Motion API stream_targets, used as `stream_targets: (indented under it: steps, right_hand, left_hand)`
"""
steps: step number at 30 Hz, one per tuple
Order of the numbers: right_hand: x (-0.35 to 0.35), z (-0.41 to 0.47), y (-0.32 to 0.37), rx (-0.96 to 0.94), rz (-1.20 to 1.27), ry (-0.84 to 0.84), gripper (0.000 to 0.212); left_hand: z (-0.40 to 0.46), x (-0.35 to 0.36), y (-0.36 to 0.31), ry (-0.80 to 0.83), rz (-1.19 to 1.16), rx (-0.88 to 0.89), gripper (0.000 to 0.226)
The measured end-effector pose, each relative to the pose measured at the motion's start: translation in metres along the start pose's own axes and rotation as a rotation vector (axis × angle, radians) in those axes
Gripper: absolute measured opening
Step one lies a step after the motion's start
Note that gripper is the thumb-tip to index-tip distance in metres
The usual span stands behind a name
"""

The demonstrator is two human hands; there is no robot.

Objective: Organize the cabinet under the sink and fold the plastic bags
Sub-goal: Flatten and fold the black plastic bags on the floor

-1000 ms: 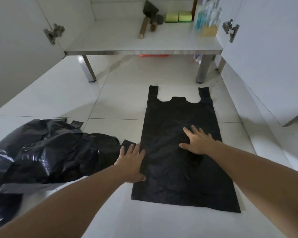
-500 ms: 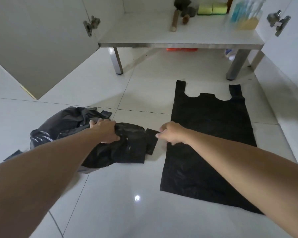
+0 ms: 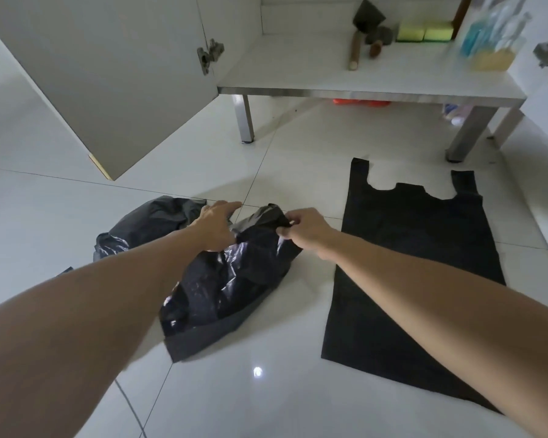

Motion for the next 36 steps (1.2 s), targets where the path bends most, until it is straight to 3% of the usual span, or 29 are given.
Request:
stream_targets:
  steps: [4, 8, 12, 16, 18, 22, 25, 28, 30, 32, 36]
  right_hand:
    - [-0.038, -0.006, 0.038, -0.323, -0.171, -0.031, 0.015]
    - [-0.075, -0.007, 0.055, -0.474, -0.231, -0.118, 0.016]
    - [-0.113, -0.009, 0.066, -0.445, -0.231, -0.229, 0.013]
    - [-0.141, -0.013, 0.078, -0.530, -0.328, -0.407, 0.008]
    - [-0.152, -0.009, 0.081, -0.502, -0.316, -0.484, 0.010]
    - [-0.182, 0.001, 0.084, -0.206, -0.121, -0.608, 0.020]
    - [-0.201, 0.008, 0.089, -0.124, -0.087, -0.630, 0.026]
    - [-0.222, 0.006, 0.089, -0.044, 0.074, -0.531, 0.014]
    - [-0.238, -0.005, 0.103, -0.094, 0.112, -0.499, 0.013]
    - [-0.246, -0.014, 0.117, -0.129, 0.398, -0.433, 0.015]
    - [-0.285, -0.020, 0.119, -0.190, 0.732, -0.424, 0.023]
  left_hand:
    - [-0.004, -0.014, -0.041, 0.058, -0.281, 0.056, 0.074]
    - [-0.005, -0.032, -0.075, 0.003, -0.403, 0.115, 0.009]
    - [-0.004, -0.053, -0.092, -0.188, -0.496, 0.072, 0.007]
    - [-0.003, -0.080, -0.107, -0.412, -0.484, 0.028, 0.004]
    - [-0.006, -0.090, -0.116, -0.573, -0.378, 0.105, 0.012]
    - [-0.033, -0.085, -0.133, -0.769, -0.203, 0.356, 0.058]
    - [-0.055, -0.049, -0.147, -0.621, -0.029, 0.626, 0.103]
    - [-0.062, -0.012, -0.147, -0.439, 0.241, 0.595, 0.131]
    - [-0.061, 0.001, -0.151, -0.451, 0.299, 0.543, 0.134]
    - [-0.055, 0.003, -0.160, -0.484, 0.233, 0.483, 0.127]
    - [-0.026, -0.021, -0.195, -0.613, -0.060, 0.395, 0.081]
Point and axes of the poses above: each hand's wrist, its own z-axis towards the middle knuckle, its own x-axis out of the palm, y = z × x, the point moved 6 cm from there along z, towards the middle knuckle, and after that the axes turned 12 degrees about -y, right-handed, at the moved point
